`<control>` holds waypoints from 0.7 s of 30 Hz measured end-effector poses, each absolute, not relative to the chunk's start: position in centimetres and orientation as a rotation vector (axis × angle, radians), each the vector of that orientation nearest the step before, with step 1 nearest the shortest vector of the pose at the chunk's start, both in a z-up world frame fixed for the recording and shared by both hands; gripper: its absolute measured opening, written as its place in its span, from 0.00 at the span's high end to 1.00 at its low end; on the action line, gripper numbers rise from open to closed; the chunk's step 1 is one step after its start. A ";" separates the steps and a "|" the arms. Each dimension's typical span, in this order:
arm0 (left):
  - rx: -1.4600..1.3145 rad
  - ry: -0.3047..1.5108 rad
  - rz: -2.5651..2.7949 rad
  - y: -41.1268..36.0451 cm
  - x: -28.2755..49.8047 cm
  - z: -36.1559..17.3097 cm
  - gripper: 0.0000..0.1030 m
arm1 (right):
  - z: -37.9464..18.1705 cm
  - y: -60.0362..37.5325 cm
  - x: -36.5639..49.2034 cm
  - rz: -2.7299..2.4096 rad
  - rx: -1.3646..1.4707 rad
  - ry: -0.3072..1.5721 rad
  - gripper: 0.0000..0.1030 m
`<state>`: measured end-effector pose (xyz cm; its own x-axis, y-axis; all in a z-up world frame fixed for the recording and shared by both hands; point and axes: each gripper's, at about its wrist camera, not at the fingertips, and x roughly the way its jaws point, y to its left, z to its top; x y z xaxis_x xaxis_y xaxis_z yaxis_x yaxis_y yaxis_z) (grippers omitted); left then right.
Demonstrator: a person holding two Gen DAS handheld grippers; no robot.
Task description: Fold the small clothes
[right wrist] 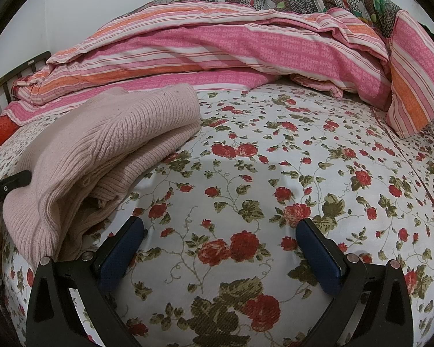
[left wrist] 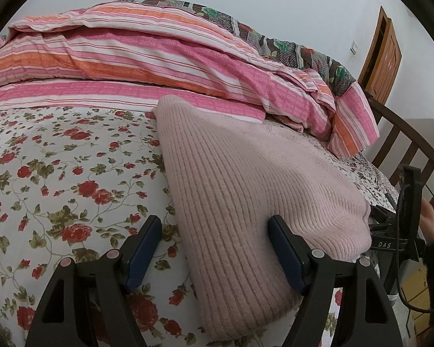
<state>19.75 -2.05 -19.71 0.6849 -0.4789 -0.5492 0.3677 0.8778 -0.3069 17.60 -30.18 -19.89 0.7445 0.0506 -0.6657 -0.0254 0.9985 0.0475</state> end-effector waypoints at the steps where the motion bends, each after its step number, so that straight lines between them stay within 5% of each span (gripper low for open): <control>1: -0.178 0.664 -0.478 -2.1 19.8 -19.7 0.26 | -19.9 -30.2 17.6 0.042 0.037 0.730 0.00; 21: -0.207 0.687 -0.480 -2.4 18.5 -19.5 0.26 | -19.1 -29.3 15.3 0.049 0.022 0.769 0.00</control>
